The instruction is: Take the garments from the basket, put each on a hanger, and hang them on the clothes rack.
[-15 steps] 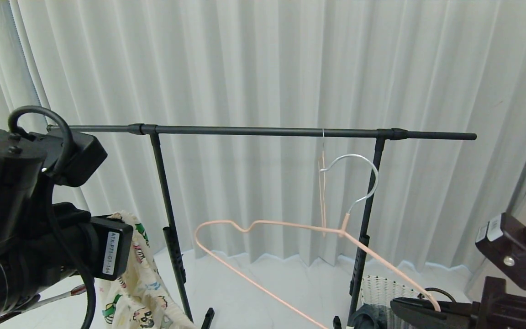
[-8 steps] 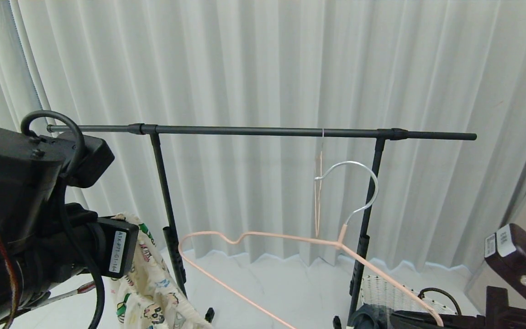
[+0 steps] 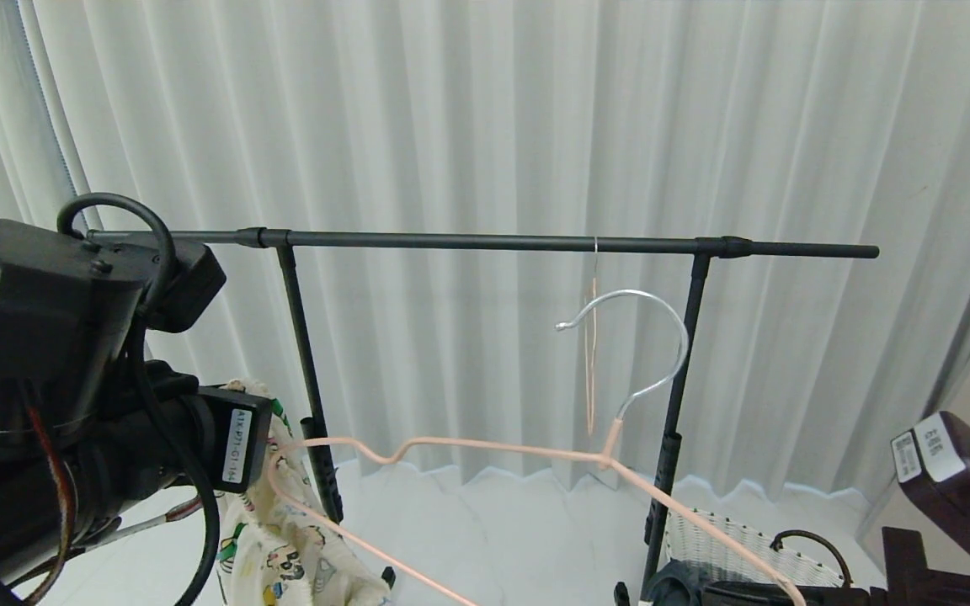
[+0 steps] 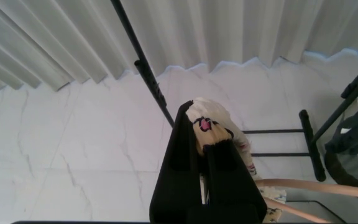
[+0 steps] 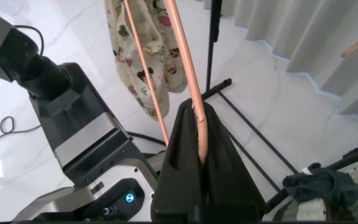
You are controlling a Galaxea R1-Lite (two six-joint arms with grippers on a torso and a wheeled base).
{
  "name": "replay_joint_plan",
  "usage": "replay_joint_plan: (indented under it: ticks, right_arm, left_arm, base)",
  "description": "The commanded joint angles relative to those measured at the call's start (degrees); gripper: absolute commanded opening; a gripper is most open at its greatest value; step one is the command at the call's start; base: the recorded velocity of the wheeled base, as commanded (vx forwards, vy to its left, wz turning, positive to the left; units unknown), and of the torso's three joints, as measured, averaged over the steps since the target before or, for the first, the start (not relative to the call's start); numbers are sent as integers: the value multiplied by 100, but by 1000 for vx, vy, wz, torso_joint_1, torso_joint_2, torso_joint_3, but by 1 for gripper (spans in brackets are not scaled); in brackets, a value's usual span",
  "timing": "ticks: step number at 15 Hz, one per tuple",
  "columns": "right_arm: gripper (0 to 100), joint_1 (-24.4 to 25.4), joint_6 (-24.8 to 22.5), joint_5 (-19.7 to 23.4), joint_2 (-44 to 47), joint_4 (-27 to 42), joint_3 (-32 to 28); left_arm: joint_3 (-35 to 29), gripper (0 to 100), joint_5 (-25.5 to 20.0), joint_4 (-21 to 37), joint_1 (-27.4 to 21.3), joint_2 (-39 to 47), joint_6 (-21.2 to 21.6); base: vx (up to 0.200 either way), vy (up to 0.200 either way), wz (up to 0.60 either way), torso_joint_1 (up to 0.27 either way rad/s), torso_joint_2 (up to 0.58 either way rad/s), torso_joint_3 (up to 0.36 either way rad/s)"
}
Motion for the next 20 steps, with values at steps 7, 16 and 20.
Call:
replay_joint_plan:
  ticks: [7, 16, 20]
  right_arm:
    - [0, -61, -8, -17, 359, -346, 18]
    - [0, -61, 10, -236, 1624, -1682, -123]
    - [0, -17, 19, -254, 2081, -1963, -378]
  left_arm:
    - [-3, 0, 7, 1, -58, -25, -1]
    - [-197, 0, -11, 1, -366, -25, -19]
    - [-566, 0, 7, 1, -884, 160, -793]
  base:
    - [0, 0, 0, 0, 0, 0]
    - [0, 0, 0, 0, 0, 0]
    - [0, 0, 0, 0, 0, 0]
